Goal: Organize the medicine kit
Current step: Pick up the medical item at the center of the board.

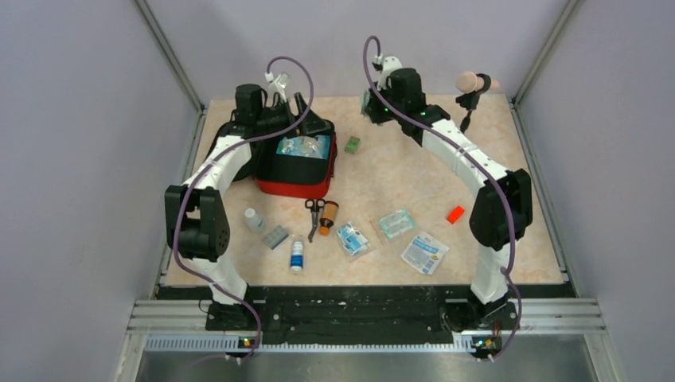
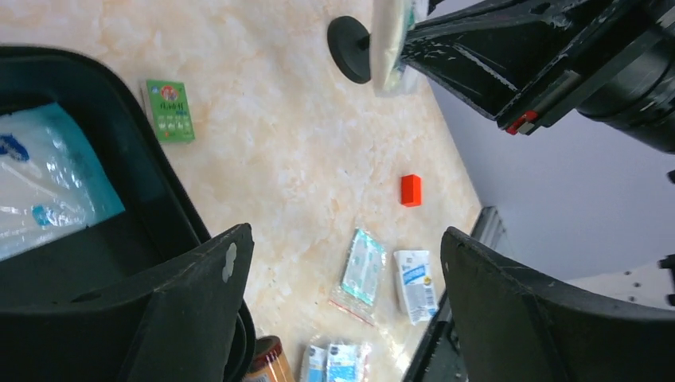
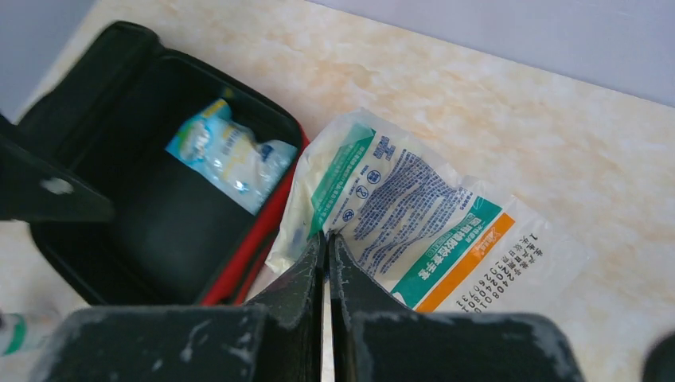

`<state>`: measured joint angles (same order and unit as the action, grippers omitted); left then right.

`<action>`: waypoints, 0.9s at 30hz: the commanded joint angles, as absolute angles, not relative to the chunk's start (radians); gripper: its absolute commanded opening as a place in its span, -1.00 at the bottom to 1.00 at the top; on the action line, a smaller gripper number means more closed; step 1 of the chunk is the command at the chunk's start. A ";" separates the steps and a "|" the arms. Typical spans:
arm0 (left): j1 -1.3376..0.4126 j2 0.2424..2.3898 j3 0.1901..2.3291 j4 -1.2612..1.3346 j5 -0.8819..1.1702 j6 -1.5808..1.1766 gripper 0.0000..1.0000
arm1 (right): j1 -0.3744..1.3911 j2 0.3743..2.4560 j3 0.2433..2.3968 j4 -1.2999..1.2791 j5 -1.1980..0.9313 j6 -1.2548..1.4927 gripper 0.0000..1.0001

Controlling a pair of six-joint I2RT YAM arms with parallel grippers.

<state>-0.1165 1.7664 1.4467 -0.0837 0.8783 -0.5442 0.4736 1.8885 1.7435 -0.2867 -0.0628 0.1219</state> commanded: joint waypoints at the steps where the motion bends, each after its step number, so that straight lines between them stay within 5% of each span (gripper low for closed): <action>1: -0.175 1.761 1.527 -0.078 0.816 -0.369 0.81 | 0.514 1.954 1.820 -0.217 -0.167 0.237 -1.00; 14: -0.253 1.840 1.635 -0.136 0.670 -0.268 0.24 | 0.522 1.954 1.806 -0.139 -0.322 0.260 -1.00; 23: -0.271 1.874 1.658 -0.142 0.640 -0.256 0.17 | 0.523 1.938 1.776 -0.115 -0.337 0.276 -1.00; 27: -0.274 1.891 1.663 -0.139 0.656 -0.260 -0.08 | 0.522 1.939 1.773 -0.113 -0.337 0.275 -1.00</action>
